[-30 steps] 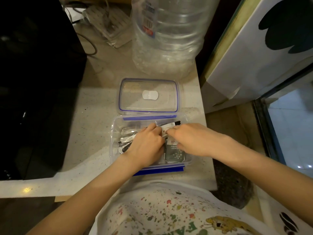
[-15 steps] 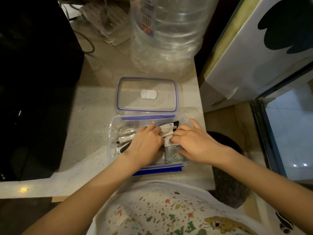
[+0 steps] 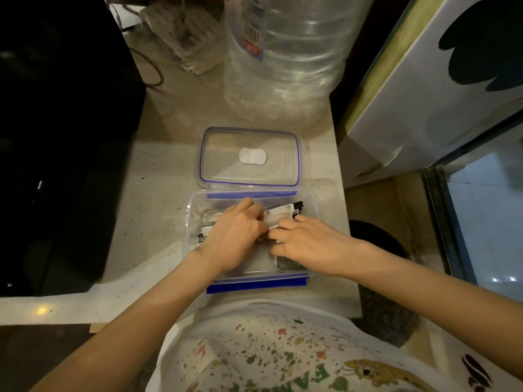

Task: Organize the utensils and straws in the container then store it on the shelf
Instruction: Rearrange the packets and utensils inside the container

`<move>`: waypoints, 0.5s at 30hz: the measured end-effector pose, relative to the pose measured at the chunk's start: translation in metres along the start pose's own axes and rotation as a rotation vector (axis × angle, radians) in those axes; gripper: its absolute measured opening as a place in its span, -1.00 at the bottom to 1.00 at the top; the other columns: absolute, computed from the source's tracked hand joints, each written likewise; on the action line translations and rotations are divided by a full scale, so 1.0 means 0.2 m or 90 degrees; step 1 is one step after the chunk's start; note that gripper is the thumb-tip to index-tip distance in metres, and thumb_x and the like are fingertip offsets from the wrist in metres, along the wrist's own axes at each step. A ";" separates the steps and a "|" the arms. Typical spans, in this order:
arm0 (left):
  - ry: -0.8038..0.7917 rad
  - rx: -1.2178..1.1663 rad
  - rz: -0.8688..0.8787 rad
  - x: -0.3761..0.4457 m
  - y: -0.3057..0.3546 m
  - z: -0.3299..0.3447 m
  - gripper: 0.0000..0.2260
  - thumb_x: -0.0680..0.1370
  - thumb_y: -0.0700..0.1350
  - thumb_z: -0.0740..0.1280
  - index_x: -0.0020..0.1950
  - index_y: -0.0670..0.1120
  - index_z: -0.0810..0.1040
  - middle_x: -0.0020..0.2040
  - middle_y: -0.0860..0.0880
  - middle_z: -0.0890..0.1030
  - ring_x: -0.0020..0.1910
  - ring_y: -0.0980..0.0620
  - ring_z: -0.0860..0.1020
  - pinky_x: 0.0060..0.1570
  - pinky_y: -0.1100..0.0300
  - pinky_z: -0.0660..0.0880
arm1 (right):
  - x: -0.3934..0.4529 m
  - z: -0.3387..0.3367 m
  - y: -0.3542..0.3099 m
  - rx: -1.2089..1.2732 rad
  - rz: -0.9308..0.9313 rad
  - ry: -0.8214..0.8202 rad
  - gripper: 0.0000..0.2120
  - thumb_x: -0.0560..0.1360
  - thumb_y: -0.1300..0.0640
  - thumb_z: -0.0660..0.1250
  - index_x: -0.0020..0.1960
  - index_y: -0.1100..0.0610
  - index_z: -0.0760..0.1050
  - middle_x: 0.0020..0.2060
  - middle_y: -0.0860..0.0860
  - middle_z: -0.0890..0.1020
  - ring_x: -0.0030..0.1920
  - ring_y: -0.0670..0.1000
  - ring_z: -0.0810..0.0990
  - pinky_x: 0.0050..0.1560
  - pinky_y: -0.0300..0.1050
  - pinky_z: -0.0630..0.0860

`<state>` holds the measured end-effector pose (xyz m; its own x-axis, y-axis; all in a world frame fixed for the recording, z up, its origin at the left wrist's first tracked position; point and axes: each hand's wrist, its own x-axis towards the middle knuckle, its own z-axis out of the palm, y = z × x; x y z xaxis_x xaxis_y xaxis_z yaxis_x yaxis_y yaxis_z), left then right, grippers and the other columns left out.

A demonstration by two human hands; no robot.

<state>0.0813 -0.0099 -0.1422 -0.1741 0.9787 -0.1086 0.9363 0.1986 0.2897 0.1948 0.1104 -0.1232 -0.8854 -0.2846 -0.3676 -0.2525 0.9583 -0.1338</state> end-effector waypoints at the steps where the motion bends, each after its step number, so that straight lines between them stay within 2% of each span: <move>1: -0.007 -0.006 -0.004 0.00 0.00 0.00 -0.84 0.50 -0.13 0.28 0.00 -0.06 0.63 0.01 -0.08 0.55 0.06 -0.08 0.43 -0.04 0.09 0.44 | 0.00 0.00 0.00 0.005 0.002 -0.015 -0.68 0.46 0.21 0.31 0.21 0.07 0.47 0.21 0.03 0.48 0.20 0.06 0.38 0.14 -0.03 0.40; 4: -0.009 -0.016 -0.008 0.00 -0.01 0.00 -0.85 0.50 -0.11 0.30 -0.01 -0.03 0.64 0.00 -0.07 0.55 0.06 -0.05 0.42 -0.06 0.10 0.44 | -0.01 -0.01 0.02 0.037 0.009 -0.030 -0.70 0.48 0.22 0.29 0.20 0.09 0.48 0.24 0.04 0.46 0.22 0.07 0.36 0.16 0.01 0.42; 9: -0.010 -0.031 -0.024 0.00 -0.01 0.00 -0.87 0.49 -0.12 0.32 -0.03 -0.03 0.65 -0.01 -0.07 0.54 0.04 -0.05 0.41 -0.12 0.12 0.42 | 0.00 -0.02 0.02 0.091 0.019 -0.049 -0.73 0.50 0.23 0.23 0.16 0.06 0.51 0.15 0.01 0.49 0.12 0.03 0.33 0.00 -0.09 0.33; 12: -0.016 -0.044 -0.037 0.01 -0.02 0.00 -0.87 0.48 -0.11 0.33 -0.04 -0.01 0.65 -0.01 -0.06 0.54 0.04 -0.04 0.40 -0.14 0.14 0.40 | 0.00 -0.03 0.03 0.139 0.050 -0.024 -0.75 0.52 0.20 0.21 0.15 0.03 0.53 0.09 -0.01 0.50 0.08 0.00 0.35 -0.09 -0.17 0.29; 15: -0.018 -0.053 -0.038 0.01 -0.02 0.00 -0.87 0.48 -0.09 0.33 -0.03 -0.01 0.65 0.00 -0.06 0.54 0.04 -0.03 0.40 -0.12 0.13 0.43 | 0.00 -0.02 0.01 0.115 0.094 0.009 -0.77 0.56 0.11 0.17 0.17 0.04 0.50 0.06 0.01 0.47 0.05 0.01 0.37 -0.16 -0.14 0.32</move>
<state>0.0771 -0.0082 -0.1429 -0.2195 0.9633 -0.1543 0.8954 0.2618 0.3602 0.1927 0.1128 -0.1195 -0.9133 -0.1406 -0.3823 -0.0477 0.9690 -0.2425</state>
